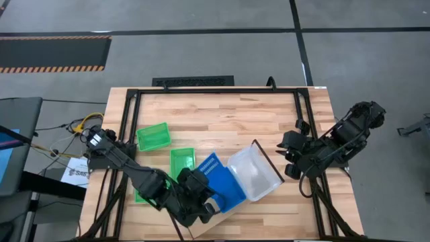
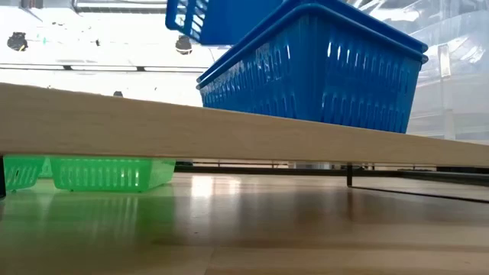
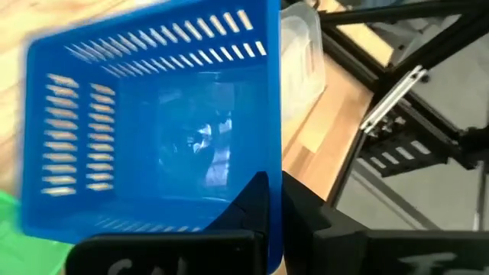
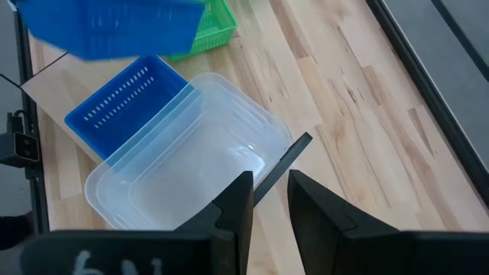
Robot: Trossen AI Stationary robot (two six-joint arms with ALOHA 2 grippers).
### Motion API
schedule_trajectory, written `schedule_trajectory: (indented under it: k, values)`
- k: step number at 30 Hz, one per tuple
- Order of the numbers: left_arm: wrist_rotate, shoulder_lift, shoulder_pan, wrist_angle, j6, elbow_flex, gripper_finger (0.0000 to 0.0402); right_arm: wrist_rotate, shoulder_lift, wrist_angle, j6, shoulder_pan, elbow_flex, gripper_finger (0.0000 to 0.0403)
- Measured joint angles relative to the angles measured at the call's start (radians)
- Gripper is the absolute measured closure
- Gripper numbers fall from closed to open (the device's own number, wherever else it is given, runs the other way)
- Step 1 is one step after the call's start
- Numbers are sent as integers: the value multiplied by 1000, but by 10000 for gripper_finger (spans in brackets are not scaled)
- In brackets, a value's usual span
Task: Stack baskets on shelf by color
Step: Stack the blue basket on top of the other blue baskets on the shelf
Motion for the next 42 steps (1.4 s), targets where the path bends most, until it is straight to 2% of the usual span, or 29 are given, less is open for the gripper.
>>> schedule_trajectory:
  k: [9,14,18,25,35,42]
  values:
    - [45,46,-8,102,28,-1,401,0,1,0,-24,0,0,297]
    - [39,43,-6,91,67,-1,401,-1,1,0,-25,8,0,297]
    - [87,43,5,89,113,-1,401,-3,1,0,-22,11,0,297]
    - [106,44,23,82,140,-1,401,-4,1,1,-18,10,0,297]
    - [232,102,57,72,148,-2,401,-6,1,1,-18,10,0,297]
    - [238,110,70,83,164,-1,394,-7,1,1,-18,10,0,297]
